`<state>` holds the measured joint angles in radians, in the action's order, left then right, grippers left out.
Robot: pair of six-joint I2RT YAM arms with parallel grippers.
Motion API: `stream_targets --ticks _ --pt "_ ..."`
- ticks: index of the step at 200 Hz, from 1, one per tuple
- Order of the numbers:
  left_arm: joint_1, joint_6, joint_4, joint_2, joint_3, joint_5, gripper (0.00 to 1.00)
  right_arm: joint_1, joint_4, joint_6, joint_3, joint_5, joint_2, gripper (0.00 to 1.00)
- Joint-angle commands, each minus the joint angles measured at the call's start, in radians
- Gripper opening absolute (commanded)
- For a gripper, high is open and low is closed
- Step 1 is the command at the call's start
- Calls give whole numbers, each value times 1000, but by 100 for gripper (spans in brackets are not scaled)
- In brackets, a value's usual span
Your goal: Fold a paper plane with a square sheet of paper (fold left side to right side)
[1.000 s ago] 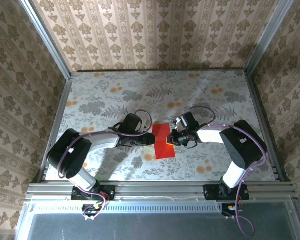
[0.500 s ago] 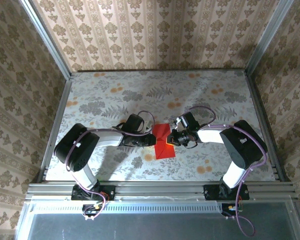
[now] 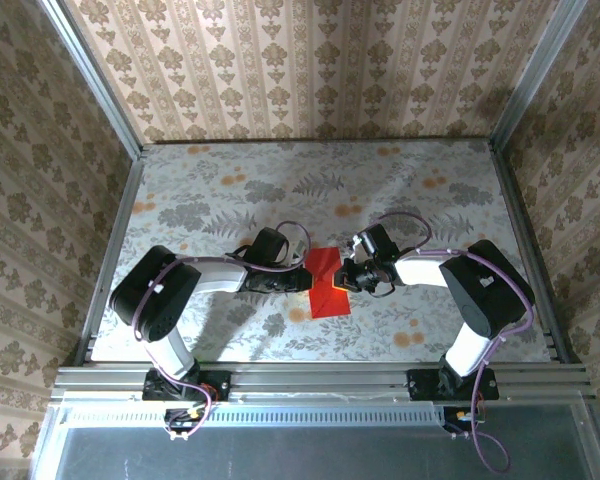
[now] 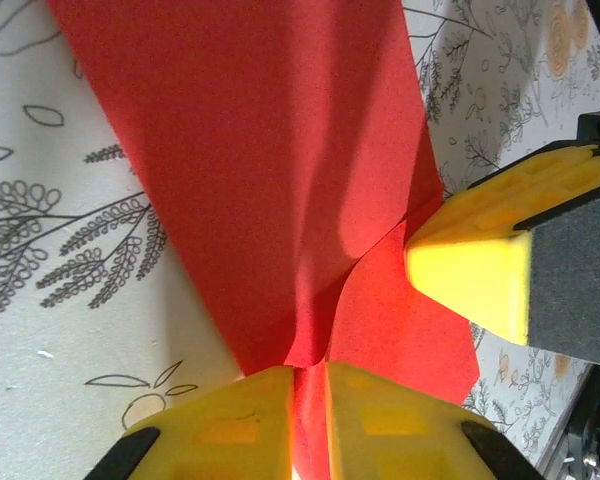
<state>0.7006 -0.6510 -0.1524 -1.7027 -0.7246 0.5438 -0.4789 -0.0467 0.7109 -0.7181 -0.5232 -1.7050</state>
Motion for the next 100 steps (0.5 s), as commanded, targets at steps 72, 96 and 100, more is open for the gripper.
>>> stream_targets --ticks 72,96,100 --pt "15 -50 -103 1 13 45 23 -4 37 9 25 32 -9 0" --pt "21 -24 -44 -1 9 3 16 -4 38 10 23 32 -5 0" --pt "22 -18 -35 1 8 -4 15 -4 39 10 23 32 -3 0"
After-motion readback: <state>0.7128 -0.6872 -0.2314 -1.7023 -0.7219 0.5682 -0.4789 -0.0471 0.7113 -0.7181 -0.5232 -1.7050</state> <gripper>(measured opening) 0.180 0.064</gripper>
